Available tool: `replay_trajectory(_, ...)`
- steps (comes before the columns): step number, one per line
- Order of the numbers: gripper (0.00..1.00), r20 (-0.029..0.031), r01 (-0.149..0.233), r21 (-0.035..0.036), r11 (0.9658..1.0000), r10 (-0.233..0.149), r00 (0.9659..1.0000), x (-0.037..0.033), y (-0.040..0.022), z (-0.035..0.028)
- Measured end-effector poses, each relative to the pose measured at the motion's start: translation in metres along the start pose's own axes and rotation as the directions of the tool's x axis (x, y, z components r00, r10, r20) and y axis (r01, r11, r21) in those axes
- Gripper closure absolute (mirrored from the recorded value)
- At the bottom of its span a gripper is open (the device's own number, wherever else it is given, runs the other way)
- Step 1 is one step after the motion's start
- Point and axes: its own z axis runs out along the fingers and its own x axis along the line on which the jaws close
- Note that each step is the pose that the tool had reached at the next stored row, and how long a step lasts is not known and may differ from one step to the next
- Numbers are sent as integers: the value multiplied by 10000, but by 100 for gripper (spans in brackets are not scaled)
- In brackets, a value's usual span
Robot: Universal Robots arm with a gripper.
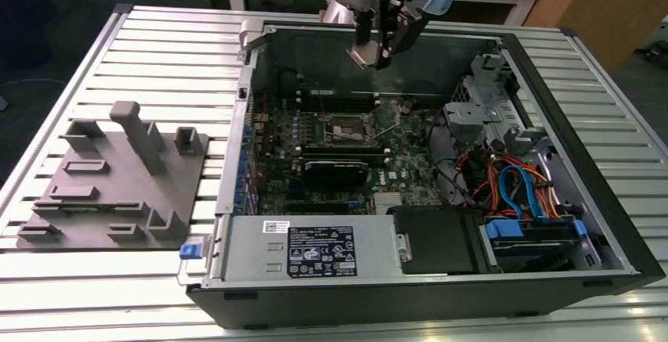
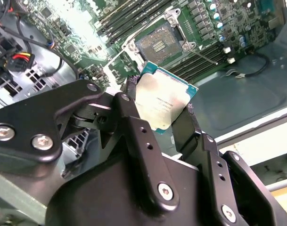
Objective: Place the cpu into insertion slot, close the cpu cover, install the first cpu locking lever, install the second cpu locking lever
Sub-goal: 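Place the cpu into insertion slot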
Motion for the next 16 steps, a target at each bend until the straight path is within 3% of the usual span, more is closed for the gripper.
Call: replay_trajectory(16, 46, -6, -140, 22, 9999, 140, 9999, -1, -2, 26)
